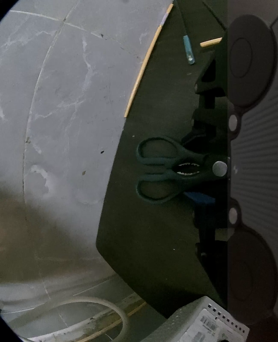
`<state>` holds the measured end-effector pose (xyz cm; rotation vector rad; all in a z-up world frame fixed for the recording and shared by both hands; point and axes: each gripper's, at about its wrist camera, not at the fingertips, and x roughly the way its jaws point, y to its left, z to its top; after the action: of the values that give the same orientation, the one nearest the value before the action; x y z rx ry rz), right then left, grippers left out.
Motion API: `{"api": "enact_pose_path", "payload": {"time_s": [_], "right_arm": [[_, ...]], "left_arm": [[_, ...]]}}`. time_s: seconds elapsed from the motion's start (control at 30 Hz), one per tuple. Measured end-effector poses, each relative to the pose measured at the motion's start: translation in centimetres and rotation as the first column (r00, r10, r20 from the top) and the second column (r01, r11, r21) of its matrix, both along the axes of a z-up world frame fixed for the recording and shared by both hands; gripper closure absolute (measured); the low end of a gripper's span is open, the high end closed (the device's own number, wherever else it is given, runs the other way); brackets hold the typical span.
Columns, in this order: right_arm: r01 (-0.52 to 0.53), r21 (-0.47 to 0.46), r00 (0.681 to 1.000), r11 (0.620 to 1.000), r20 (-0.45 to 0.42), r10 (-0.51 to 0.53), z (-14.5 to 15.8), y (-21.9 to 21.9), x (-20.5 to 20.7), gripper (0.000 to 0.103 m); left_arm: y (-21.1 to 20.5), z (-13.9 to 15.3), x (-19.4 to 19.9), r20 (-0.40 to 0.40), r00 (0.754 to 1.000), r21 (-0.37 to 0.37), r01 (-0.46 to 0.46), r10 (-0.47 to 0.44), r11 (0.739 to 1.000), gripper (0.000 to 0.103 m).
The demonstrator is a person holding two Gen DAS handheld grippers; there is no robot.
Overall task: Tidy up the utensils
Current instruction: 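Lift the scissors up toward the caddy with the right tool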
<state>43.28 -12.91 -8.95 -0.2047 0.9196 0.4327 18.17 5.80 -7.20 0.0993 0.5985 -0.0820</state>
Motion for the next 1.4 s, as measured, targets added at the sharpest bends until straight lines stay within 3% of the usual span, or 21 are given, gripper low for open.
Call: {"api": "enact_pose_path", "payload": {"time_s": [0.2, 0.33, 0.53, 0.8, 1.03, 1.4], "right_arm": [[0.030, -0.050, 0.995, 0.998, -0.092, -0.034, 0.6, 0.7, 0.9, 0.060], [0.034, -0.054, 0.994, 0.998, -0.106, -0.039, 0.8, 0.7, 1.1, 0.062], [0.070, 0.048, 0.995, 0.996, -0.078, -0.067, 0.7, -1.3, 0.0, 0.065], [0.101, 0.174, 0.994, 0.980, 0.018, -0.105, 0.9, -3.1, -3.1, 0.066], [0.123, 0.378, 0.974, 0.918, 0.130, -0.184, 1.9, -5.7, -6.7, 0.066], [0.104, 0.495, 0.933, 0.863, 0.252, -0.257, 1.9, -6.7, -9.7, 0.067]], "left_arm": [[0.0, -0.1, 0.0, 0.000, 1.000, -0.001, 0.001, -0.001, 1.000, 0.026], [0.1, -0.2, -0.1, -0.003, 1.000, -0.005, 0.001, -0.001, 1.000, 0.026], [0.2, -0.2, -0.1, -0.004, 1.000, -0.005, 0.003, -0.003, 1.000, 0.027], [0.2, -0.2, -0.1, -0.006, 1.000, 0.001, 0.012, -0.012, 1.000, 0.027], [0.2, -0.2, 0.0, -0.008, 1.000, 0.006, 0.022, -0.022, 1.000, 0.027], [0.3, -0.8, -0.2, 0.040, 0.996, 0.036, 0.073, -0.075, 0.997, 0.026]]}}
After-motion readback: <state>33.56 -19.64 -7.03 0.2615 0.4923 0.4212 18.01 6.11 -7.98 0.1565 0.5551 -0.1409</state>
